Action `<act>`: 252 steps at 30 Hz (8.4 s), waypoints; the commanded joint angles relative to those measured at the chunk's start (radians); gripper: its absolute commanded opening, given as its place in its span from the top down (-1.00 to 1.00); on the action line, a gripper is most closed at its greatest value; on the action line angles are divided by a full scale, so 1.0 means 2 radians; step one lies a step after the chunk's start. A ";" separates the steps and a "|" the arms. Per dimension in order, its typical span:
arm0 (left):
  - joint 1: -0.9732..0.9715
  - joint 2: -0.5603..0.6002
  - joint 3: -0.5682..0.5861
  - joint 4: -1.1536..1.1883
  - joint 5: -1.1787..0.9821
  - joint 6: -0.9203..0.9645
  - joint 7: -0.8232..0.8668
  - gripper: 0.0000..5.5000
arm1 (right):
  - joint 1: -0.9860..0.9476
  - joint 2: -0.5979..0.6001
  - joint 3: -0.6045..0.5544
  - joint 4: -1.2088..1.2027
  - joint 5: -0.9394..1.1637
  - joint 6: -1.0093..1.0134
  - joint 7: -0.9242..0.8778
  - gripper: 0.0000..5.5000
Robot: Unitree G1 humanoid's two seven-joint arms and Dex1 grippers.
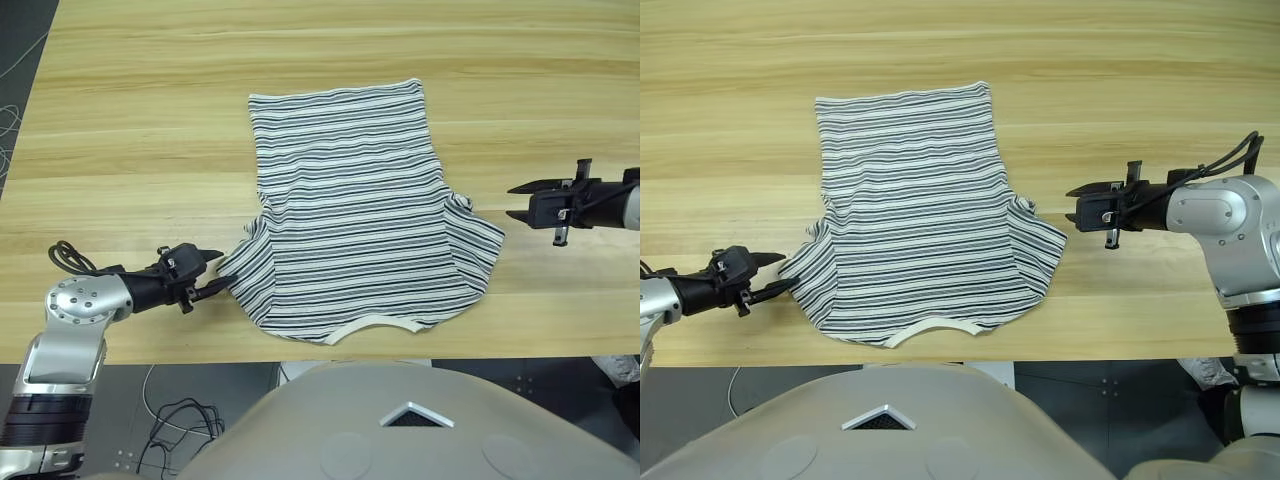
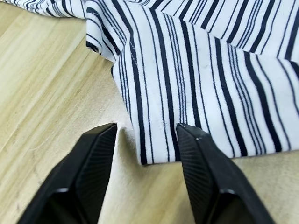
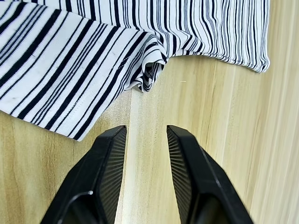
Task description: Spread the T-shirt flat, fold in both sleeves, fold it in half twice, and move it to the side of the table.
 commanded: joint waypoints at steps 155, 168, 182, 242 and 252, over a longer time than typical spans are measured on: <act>-0.112 -0.073 -0.060 -0.142 -0.188 0.081 -0.056 0.19 | -0.044 0.151 0.101 -0.100 0.160 0.316 0.056 0.95; -0.115 -0.074 -0.059 -0.138 -0.190 0.082 -0.057 0.19 | -0.051 0.165 0.089 -0.095 0.181 0.330 0.050 0.55; 0.039 -0.015 0.042 -0.159 0.014 -0.199 -0.062 -0.05 | 0.040 0.028 -0.010 -0.024 0.164 0.097 0.153 0.35; -0.037 0.010 -0.248 -0.085 0.113 -0.285 0.011 0.91 | 0.072 0.061 0.127 -0.042 0.210 -0.125 0.096 0.96; -0.024 0.135 -0.151 -0.277 -0.167 -0.021 -0.092 0.95 | 0.069 -0.005 0.085 -0.151 0.317 0.072 0.184 0.96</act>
